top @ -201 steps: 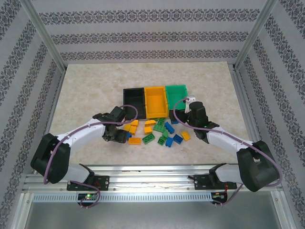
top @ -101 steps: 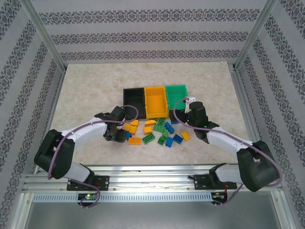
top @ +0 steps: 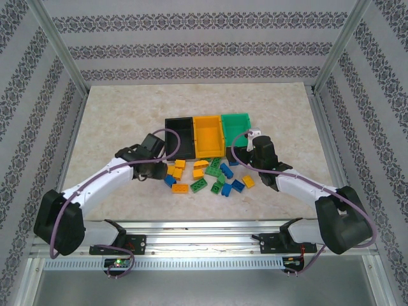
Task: Sort the legos into containers by color
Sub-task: Pick up the lego from the middle-left of the table, then place the lego in the container, then pick up the lego from the center of the table.
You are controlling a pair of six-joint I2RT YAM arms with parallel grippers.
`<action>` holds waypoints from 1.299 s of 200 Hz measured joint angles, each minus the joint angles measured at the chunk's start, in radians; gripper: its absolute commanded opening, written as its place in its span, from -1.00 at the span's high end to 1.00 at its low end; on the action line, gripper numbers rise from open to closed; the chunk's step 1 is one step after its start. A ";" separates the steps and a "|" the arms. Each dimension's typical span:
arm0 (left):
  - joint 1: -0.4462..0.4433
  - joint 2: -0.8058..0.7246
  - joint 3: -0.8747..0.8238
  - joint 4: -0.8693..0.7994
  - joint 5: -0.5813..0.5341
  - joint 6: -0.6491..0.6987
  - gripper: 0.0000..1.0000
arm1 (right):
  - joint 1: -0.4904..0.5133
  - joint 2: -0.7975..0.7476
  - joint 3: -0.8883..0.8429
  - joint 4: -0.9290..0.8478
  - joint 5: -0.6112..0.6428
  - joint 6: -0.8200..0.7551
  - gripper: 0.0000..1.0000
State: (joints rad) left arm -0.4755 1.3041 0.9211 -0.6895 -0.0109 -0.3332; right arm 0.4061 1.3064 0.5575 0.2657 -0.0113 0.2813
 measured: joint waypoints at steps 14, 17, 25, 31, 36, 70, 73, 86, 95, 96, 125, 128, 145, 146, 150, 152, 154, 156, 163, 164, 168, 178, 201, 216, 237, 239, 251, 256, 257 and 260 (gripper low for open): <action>0.000 0.002 0.062 0.016 0.008 0.010 0.39 | 0.000 0.004 0.000 0.001 0.000 0.000 -0.96; 0.000 0.006 0.078 0.025 0.011 0.012 0.39 | 0.000 0.006 0.000 0.001 0.000 0.000 -0.97; 0.000 0.024 0.117 0.037 0.028 0.015 0.41 | 0.000 0.008 0.000 0.000 0.000 0.000 -0.96; 0.000 0.047 0.153 0.051 0.045 0.017 0.42 | 0.000 0.010 0.000 0.000 0.000 0.000 -0.97; 0.000 0.068 0.183 0.064 0.060 0.018 0.42 | 0.000 0.011 0.000 0.000 0.000 0.000 -0.96; -0.019 0.327 0.459 0.107 0.137 0.035 0.37 | 0.000 0.013 0.000 0.001 0.000 0.000 -0.97; -0.023 0.354 0.486 0.107 0.138 0.039 0.36 | 0.000 0.013 0.000 0.001 0.000 0.000 -0.97; -0.037 0.467 0.609 0.105 0.150 0.052 0.30 | 0.000 0.013 0.000 0.001 0.000 0.000 -0.97; -0.043 0.534 0.685 0.098 0.163 0.061 0.19 | 0.000 0.013 0.000 0.002 0.000 0.000 -0.97; -0.043 0.545 0.696 0.099 0.164 0.062 0.17 | 0.000 0.013 0.000 0.002 0.000 0.000 -0.97; -0.056 0.685 0.840 0.066 0.177 0.094 -0.45 | 0.000 0.013 0.000 0.008 0.000 0.000 -0.97; -0.056 0.690 0.844 0.064 0.177 0.095 -0.46 | 0.000 0.013 0.000 0.008 0.000 0.000 -0.96; -0.057 0.692 0.842 0.039 0.175 0.099 -0.47 | 0.000 0.013 0.000 0.009 0.000 0.000 -0.96; -0.058 0.691 0.841 0.039 0.175 0.099 -0.47 | 0.000 0.013 0.000 0.009 0.000 0.000 -0.96; -0.058 0.686 0.836 0.039 0.175 0.100 -0.48 | 0.000 0.013 0.000 0.009 0.000 0.000 -0.96; -0.058 0.683 0.832 0.039 0.175 0.100 -0.48 | 0.000 0.013 0.000 0.009 0.000 0.001 -0.96; -0.058 0.678 0.826 0.043 0.174 0.101 -0.48 | 0.000 0.013 0.000 0.009 0.000 0.000 -0.96; -0.059 0.674 0.821 0.045 0.173 0.101 -0.49 | 0.000 0.013 0.000 0.009 0.000 0.000 -0.96; -0.060 0.650 0.786 0.051 0.168 0.102 -0.49 | 0.000 0.013 0.000 0.009 0.000 0.001 -0.97; -0.060 0.647 0.783 0.051 0.168 0.102 -0.49 | 0.000 0.013 0.000 0.009 0.000 0.001 -0.97; -0.060 0.628 0.756 0.054 0.165 0.102 -0.49 | 0.000 0.013 0.000 0.009 0.000 0.001 -0.97; -0.061 0.577 0.692 0.060 0.159 0.102 -0.50 | 0.000 0.013 0.000 0.010 0.000 0.001 -0.97; -0.060 0.436 0.534 0.090 0.133 0.103 -0.50 | 0.000 0.023 0.000 0.013 -0.001 0.003 -0.96; -0.060 0.348 0.452 0.103 0.113 0.106 -0.49 | 0.000 0.023 0.000 0.008 -0.006 0.010 -0.89; -0.058 0.257 0.373 0.114 0.091 0.114 -0.48 | 0.000 0.014 0.000 -0.026 -0.036 0.030 -0.75; -0.057 0.249 0.366 0.115 0.088 0.116 -0.48 | 0.000 0.011 0.000 -0.032 -0.040 0.029 -0.75; -0.051 0.212 0.328 0.124 0.079 0.119 -0.47 | 0.000 -0.005 0.001 -0.077 -0.063 0.039 -0.67; -0.046 0.201 0.316 0.125 0.078 0.120 -0.47 | 0.000 -0.012 0.003 -0.100 -0.072 0.040 -0.62; -0.046 0.197 0.312 0.125 0.077 0.121 -0.47 | 0.000 -0.014 0.003 -0.107 -0.075 0.043 -0.62; -0.042 0.191 0.306 0.125 0.077 0.121 -0.47 | 0.000 -0.019 0.005 -0.124 -0.081 0.042 -0.60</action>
State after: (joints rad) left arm -0.5179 1.4952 1.2266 -0.5644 0.0658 -0.2127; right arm 0.4061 1.2877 0.5629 0.1417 -0.0921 0.3229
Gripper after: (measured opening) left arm 0.738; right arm 0.837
